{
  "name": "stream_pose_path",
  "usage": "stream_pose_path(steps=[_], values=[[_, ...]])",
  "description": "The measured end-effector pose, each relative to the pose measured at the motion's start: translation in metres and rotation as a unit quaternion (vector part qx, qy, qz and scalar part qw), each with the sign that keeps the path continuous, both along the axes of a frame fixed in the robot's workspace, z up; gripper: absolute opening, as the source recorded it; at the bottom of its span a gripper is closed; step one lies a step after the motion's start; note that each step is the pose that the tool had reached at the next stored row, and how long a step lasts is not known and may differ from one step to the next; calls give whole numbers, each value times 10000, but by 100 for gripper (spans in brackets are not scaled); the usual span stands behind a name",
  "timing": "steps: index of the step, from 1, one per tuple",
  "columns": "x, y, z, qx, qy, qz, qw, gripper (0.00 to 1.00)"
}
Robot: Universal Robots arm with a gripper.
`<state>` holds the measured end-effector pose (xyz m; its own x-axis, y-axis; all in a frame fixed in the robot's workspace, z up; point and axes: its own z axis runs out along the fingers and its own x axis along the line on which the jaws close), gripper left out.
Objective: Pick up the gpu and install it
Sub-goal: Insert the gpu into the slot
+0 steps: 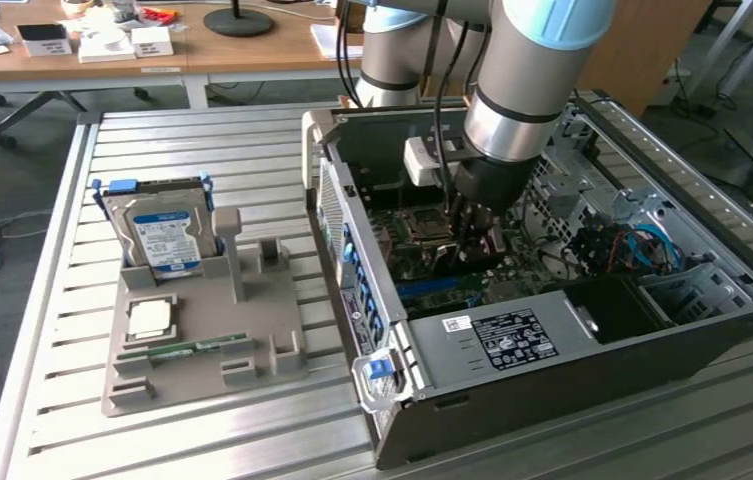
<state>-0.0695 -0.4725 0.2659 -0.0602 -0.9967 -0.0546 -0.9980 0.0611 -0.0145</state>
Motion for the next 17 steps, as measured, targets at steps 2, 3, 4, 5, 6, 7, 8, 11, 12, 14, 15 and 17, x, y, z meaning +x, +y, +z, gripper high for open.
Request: stream_pose_path(steps=[2, 3, 4, 5, 6, 7, 8, 11, 12, 14, 15, 17], values=[[-17, 0, -3, 1, 0, 0, 10000, 27], [-24, 0, -4, 1, -1, 0, 10000, 27], [-26, 0, -3, 1, 0, 0, 10000, 27], [-26, 0, -3, 0, 0, 0, 10000, 27], [-26, 0, -9, 1, 0, 1, 10000, 27], [-26, 0, -21, 1, 0, 1, 10000, 27], [-26, 0, -34, 1, -1, 1, 10000, 27], [-27, 0, -55, 0, 0, 0, 10000, 27], [-27, 0, -55, 0, 0, 0, 10000, 27], [-30, 0, -56, 0, 0, -1, 10000, 27], [-37, 0, -57, 1, 0, -1, 10000, 27], [-54, 1, -58, 1, 0, 0, 10000, 27]])
